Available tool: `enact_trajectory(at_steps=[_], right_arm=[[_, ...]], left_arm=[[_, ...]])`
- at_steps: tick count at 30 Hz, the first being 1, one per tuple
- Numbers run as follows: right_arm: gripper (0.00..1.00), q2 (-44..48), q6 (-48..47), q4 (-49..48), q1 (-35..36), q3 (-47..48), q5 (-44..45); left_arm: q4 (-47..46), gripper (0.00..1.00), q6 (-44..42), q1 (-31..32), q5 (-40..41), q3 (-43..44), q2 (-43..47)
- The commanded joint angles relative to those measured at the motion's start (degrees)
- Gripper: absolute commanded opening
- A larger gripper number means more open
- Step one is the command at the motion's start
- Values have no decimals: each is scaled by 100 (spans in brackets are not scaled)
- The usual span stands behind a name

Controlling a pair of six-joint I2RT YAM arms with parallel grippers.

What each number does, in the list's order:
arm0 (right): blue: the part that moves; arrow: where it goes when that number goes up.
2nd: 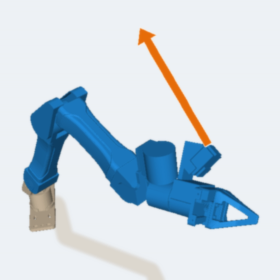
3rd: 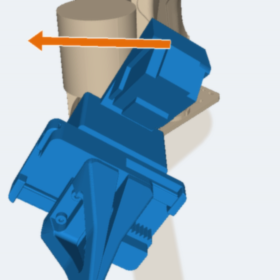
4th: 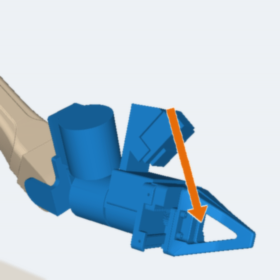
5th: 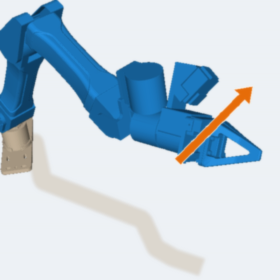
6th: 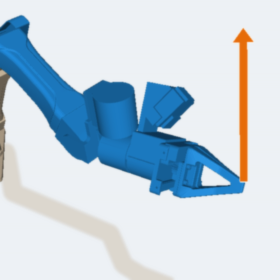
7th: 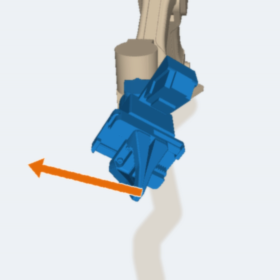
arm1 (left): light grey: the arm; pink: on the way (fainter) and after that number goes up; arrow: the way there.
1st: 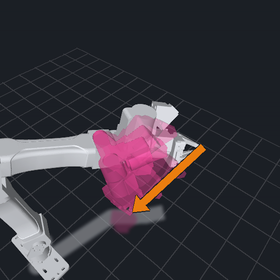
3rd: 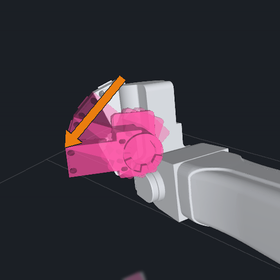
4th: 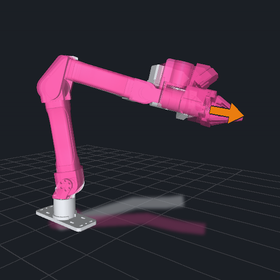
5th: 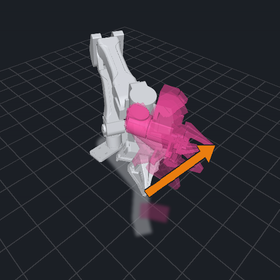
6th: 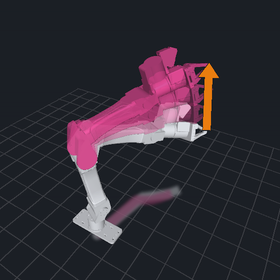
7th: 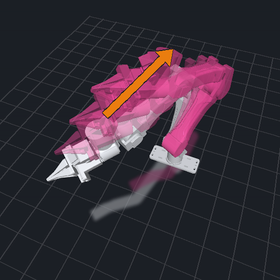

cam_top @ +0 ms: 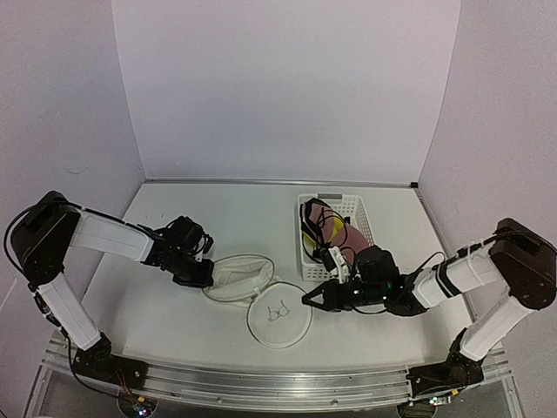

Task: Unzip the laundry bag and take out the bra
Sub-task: Pick up the laundry bag from the center of the board.

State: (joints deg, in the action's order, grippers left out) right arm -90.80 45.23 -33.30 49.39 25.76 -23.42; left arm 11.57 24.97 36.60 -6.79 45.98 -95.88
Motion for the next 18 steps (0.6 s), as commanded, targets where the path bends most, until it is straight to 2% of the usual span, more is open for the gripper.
enact_trajectory(at_steps=[1,5,10,18], right_arm=[[0,669,28,565,-52,403,-64],[0,1062,-455,2210,-67,1104,100],[0,967,-1147,4286,-78,2256,87],[0,499,-2189,6621,-90,3863,221]], left_arm=[[70,0,-27,40,-180,-170,459],[-12,2,17,40,-268,-226,832],[-42,25,77,40,-245,-292,1342],[17,50,107,40,-59,-210,2067]])
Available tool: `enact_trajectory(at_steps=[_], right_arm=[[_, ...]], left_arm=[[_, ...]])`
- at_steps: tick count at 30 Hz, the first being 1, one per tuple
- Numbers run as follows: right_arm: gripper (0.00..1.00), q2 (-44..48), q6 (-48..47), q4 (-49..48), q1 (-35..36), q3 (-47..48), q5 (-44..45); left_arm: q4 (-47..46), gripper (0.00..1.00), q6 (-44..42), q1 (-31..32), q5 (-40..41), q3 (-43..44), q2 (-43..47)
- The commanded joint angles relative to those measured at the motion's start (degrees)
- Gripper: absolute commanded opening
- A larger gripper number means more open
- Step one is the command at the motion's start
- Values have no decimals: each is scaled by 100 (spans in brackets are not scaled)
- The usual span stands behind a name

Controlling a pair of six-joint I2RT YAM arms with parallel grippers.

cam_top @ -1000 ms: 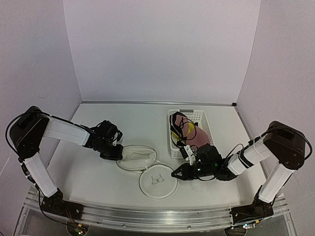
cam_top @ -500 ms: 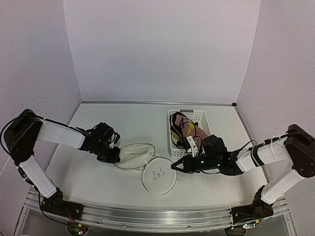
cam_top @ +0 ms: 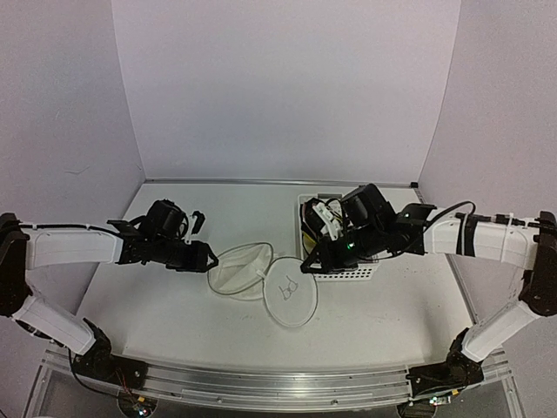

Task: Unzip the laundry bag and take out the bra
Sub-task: Pick up the laundry bag from the center of the board.

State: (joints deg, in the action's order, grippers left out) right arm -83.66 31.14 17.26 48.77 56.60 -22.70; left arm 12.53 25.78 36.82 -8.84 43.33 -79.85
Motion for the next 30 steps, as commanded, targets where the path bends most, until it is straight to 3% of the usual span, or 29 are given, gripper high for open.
enact_trajectory(at_steps=[1,7,13,16,19,30], right_arm=[[0,-292,-925,1849,-26,981,201],[0,-815,-1763,3425,-42,2302,660],[0,-1212,-2109,4172,-79,3332,645],[0,-1347,-1755,4238,-234,3696,255],[0,-1426,-1274,4275,-346,3954,-81],[0,-1977,466,4200,-618,4564,-1640]], left_arm=[[-39,52,17,18,211,97,566],[428,59,-232,18,340,532,869],[558,60,-509,18,-710,986,928],[558,62,-673,54,-1631,1108,969],[562,65,-793,167,-1999,1093,1100],[491,77,-1200,757,-2023,931,1332]])
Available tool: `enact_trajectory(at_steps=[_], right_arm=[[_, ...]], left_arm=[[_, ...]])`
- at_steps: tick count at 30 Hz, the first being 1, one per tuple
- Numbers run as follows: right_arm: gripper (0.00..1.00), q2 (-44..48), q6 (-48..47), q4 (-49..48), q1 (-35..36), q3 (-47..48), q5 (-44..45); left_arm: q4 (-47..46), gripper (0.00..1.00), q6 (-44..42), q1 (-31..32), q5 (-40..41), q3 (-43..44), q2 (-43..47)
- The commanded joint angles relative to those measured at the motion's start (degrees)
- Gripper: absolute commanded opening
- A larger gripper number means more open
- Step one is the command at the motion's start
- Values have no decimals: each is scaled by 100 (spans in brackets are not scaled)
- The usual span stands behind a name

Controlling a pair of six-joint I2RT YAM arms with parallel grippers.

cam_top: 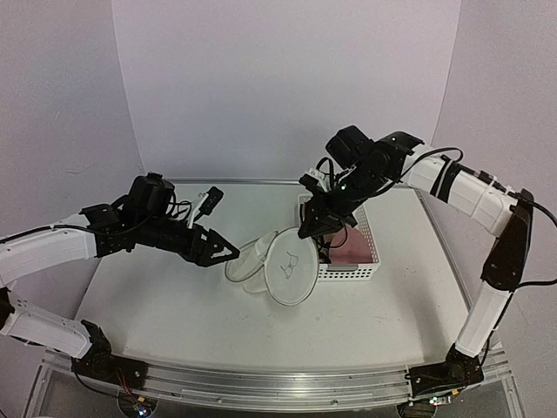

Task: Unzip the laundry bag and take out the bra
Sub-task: Pick up the laundry bag from the center of the board, then pass from the right arm to the left

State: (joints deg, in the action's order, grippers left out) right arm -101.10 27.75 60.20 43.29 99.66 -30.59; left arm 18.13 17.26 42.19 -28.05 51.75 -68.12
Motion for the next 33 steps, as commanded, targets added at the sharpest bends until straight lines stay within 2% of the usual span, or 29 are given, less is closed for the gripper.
enact_trajectory(at_steps=[1,5,11,15,22,26,33], right_arm=[[0,-286,987,-139,-74,256,-952],[0,-466,1469,-334,-97,235,-1221],[0,-577,1936,-630,-152,189,-1316],[0,-518,2218,-889,-183,30,-1249],[0,-377,2647,-1449,-242,-449,-1283],[0,-327,2622,-1520,-242,-503,-1294],[0,-230,2783,-1850,-303,-838,-1304]], left_arm=[[-71,77,-423,296,-35,57,165],[-96,80,-809,727,594,-160,286],[-538,88,-1380,1567,2020,-705,627],[-797,89,-1620,1873,2610,-869,758],[-1165,90,-2458,3045,4447,-1052,430],[-1333,89,-2581,3242,4759,-1108,376],[-1400,86,-2554,3586,4822,-1053,116]])
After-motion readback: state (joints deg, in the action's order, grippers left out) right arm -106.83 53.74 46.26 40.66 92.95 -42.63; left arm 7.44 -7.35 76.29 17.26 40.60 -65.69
